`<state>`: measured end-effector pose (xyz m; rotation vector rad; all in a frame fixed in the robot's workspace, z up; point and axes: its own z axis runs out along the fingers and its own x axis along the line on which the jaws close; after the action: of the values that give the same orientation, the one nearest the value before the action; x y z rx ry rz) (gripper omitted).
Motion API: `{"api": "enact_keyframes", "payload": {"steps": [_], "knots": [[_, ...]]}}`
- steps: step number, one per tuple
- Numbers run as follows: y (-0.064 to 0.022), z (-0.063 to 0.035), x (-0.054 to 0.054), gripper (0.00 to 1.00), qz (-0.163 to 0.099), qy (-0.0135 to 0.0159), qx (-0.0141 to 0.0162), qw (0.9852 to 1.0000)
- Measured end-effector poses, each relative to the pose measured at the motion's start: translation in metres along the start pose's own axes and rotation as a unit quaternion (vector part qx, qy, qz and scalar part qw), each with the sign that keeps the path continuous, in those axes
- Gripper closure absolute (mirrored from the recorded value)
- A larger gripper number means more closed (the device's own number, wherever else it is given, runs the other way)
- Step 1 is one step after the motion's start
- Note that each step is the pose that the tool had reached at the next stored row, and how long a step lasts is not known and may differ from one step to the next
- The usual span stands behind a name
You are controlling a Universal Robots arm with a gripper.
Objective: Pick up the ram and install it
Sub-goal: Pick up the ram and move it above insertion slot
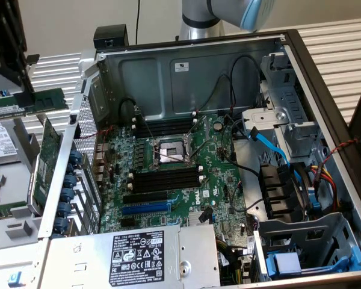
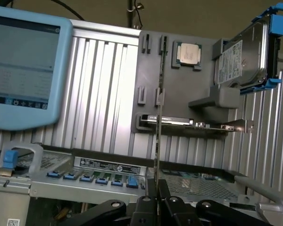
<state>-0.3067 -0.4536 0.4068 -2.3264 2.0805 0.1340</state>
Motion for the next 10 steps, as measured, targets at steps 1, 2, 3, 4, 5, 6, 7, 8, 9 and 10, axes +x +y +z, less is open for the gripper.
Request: {"api": "enact_keyframes", "payload": {"steps": [1, 2, 3, 4, 5, 6, 7, 8, 9, 10], "knots": [[-0.0025, -0.0001, 0.0, 0.87, 0.0, 0.0018, -0.0005, 1.0], [-0.0047, -0.0002, 0.001, 0.87, 0.0, 0.0028, -0.0014, 1.0], [-0.0072, -0.0003, 0.001, 0.87, 0.0, 0.0032, -0.0021, 1.0], [-0.0107, -0.0005, 0.001, 0.87, 0.0, 0.0032, -0.0031, 1.0], [-0.0154, -0.0008, 0.002, 0.87, -0.001, 0.0032, -0.0032, 1.0], [-0.0198, -0.001, 0.002, 0.87, -0.001, 0.0032, -0.0032, 1.0], [-0.0243, -0.0012, 0.003, 0.87, -0.001, 0.0032, -0.0033, 1.0], [-0.0287, -0.0015, 0.003, 0.87, -0.001, 0.0032, -0.0033, 1.0], [-0.0332, -0.0017, 0.004, 0.87, -0.001, 0.0032, -0.0033, 1.0], [-0.038, -0.002, 0.004, 0.87, -0.001, 0.0034, -0.0033, 1.0]]}}
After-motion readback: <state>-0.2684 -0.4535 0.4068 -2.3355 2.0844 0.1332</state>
